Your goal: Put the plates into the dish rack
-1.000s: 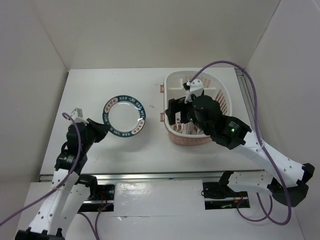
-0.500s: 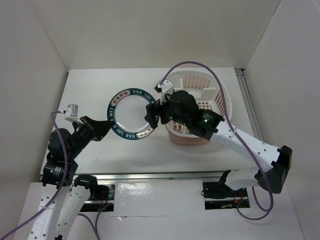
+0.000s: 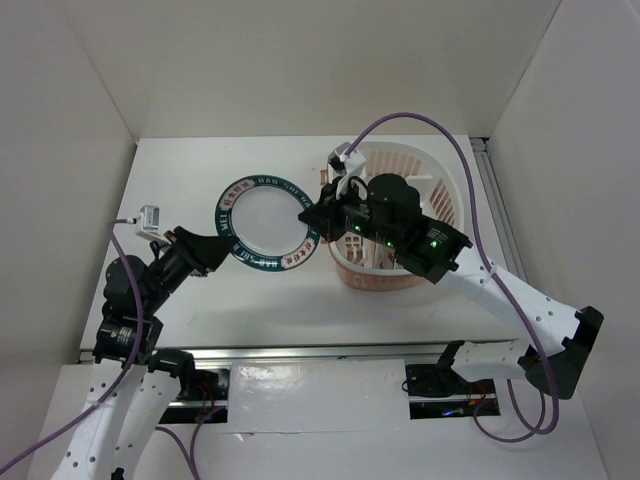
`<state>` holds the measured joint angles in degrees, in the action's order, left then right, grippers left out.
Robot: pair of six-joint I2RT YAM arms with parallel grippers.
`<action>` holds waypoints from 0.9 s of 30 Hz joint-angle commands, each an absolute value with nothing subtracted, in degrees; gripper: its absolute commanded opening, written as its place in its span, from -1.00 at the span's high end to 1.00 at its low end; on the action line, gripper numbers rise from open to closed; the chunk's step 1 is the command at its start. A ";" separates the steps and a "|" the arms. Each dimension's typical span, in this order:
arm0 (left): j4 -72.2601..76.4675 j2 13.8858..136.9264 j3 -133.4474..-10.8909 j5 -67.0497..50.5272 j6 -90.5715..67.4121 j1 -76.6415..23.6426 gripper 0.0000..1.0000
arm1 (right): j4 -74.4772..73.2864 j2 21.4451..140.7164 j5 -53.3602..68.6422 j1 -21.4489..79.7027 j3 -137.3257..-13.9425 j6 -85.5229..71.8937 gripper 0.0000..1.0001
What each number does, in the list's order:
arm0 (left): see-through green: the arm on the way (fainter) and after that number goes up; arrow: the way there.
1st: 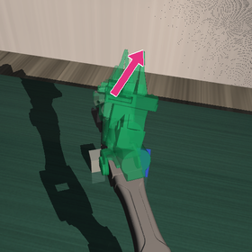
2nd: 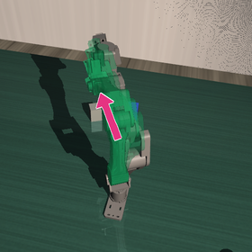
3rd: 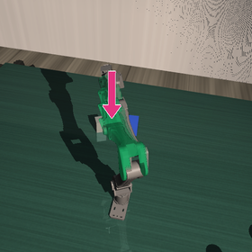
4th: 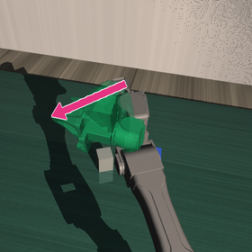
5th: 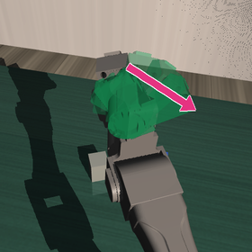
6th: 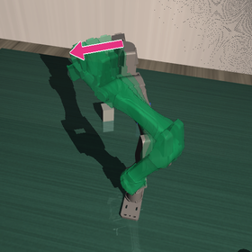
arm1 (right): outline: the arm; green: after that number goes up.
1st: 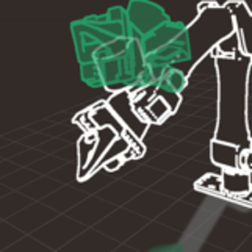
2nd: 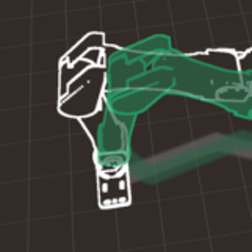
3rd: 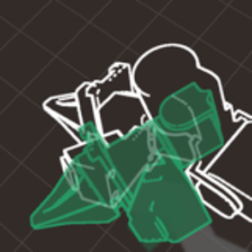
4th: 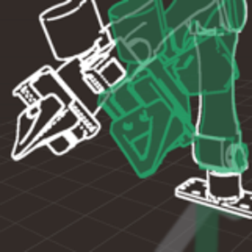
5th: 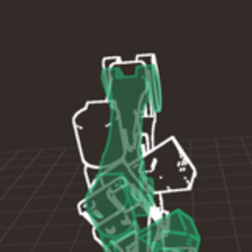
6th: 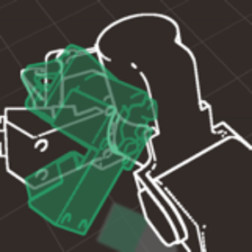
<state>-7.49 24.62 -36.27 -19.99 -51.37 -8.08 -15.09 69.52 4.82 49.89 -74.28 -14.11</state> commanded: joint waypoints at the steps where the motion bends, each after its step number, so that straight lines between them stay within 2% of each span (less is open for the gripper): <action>1: -0.97 26.02 -36.39 -20.93 -55.02 -9.05 -0.17 | -13.00 69.70 1.15 50.01 -75.75 -12.04 1.00; 4: -2.28 27.15 -36.39 -19.78 -53.88 -9.05 -0.64 | -15.11 67.51 -4.90 50.01 -77.07 -12.04 1.00; 9: -10.61 29.70 -40.16 -16.61 -49.93 -9.05 -0.78 | -23.36 64.52 -27.02 50.01 -81.38 -12.74 1.00; 10: -11.24 30.23 -40.78 -16.61 -48.62 -9.05 -0.78 | -26.34 63.99 -35.60 50.01 -81.91 -13.35 1.00; 16: -16.61 34.97 -42.45 -17.14 -43.78 -9.05 -0.82 | -39.08 62.93 -61.30 50.54 -84.55 -18.18 1.00; 20: -17.14 37.61 -42.45 -17.67 -41.49 -9.05 -0.82 | -44.11 61.61 -69.23 50.54 -83.15 -19.94 1.00; 25: -16.62 40.96 -41.31 -20.21 -40.17 -9.05 -0.85 | -50.27 60.47 -72.16 46.42 -82.53 -25.13 1.00; 26: -16.61 41.83 -40.70 -20.21 -39.64 -9.05 -0.87 | -50.97 59.86 -72.16 45.80 -82.01 -25.66 1.00; 27: -15.92 41.84 -40.08 -20.21 -39.64 -9.05 -1.00 | -50.98 59.85 -72.68 45.09 -81.31 -25.66 1.00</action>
<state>-17.87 41.63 -40.10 -18.37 -41.85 -8.84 -48.34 61.49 -65.82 46.81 -81.23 -21.45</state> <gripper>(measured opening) 0.969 0.111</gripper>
